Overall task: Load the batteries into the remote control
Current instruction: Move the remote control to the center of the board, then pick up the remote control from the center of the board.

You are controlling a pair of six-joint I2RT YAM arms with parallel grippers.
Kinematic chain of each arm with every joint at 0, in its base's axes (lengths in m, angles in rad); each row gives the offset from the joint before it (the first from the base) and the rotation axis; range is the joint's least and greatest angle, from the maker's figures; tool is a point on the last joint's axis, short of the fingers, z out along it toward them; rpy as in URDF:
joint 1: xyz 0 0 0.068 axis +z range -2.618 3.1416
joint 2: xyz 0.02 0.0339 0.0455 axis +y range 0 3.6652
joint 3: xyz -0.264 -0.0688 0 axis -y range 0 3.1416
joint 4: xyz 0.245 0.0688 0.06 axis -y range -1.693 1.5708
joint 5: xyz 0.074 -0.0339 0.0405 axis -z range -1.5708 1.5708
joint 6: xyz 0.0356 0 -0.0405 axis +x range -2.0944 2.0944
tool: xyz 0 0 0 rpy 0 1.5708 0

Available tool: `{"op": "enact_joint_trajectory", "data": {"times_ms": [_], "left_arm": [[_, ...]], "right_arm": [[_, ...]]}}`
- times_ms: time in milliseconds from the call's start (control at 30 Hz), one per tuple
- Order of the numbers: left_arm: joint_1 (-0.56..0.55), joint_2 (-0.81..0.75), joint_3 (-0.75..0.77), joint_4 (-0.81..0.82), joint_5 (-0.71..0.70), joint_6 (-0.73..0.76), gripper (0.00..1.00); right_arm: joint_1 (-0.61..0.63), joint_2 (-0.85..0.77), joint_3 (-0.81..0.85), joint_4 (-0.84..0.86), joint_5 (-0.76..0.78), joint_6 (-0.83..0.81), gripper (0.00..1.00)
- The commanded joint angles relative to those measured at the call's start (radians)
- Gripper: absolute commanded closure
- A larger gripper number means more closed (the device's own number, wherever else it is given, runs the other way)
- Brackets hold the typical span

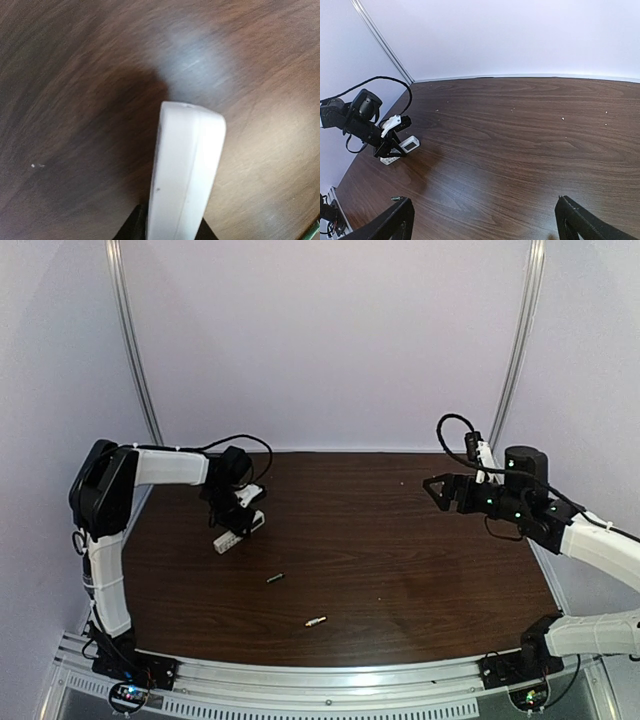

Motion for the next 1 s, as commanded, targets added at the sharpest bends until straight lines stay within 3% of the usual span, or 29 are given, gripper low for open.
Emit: {"op": "enact_joint_trajectory", "data": {"times_ms": [0,400,500,600,733,967], "left_arm": [[-0.029,-0.033,-0.042,0.043,0.024,-0.041,0.68],[-0.046,-0.122,-0.175,0.083,-0.032,-0.084,0.65],[-0.050,-0.160,-0.220,0.116,-0.032,-0.096,0.71],[-0.077,-0.205,-0.240,0.143,-0.072,-0.099,0.84],[-0.160,-0.267,-0.233,0.166,-0.150,-0.072,0.92],[-0.425,-0.403,-0.199,0.271,-0.238,-0.003,0.95]], "right_arm": [[0.006,-0.008,0.035,-0.058,0.059,0.005,0.00],[0.006,0.030,0.066,-0.075,-0.017,0.026,0.00],[0.006,0.076,0.096,-0.092,-0.089,0.025,0.00],[0.006,0.128,0.120,-0.099,-0.156,0.059,0.00],[0.006,0.161,0.099,-0.016,-0.277,0.131,0.00],[0.024,0.175,0.064,0.168,-0.473,0.295,0.01]]}}
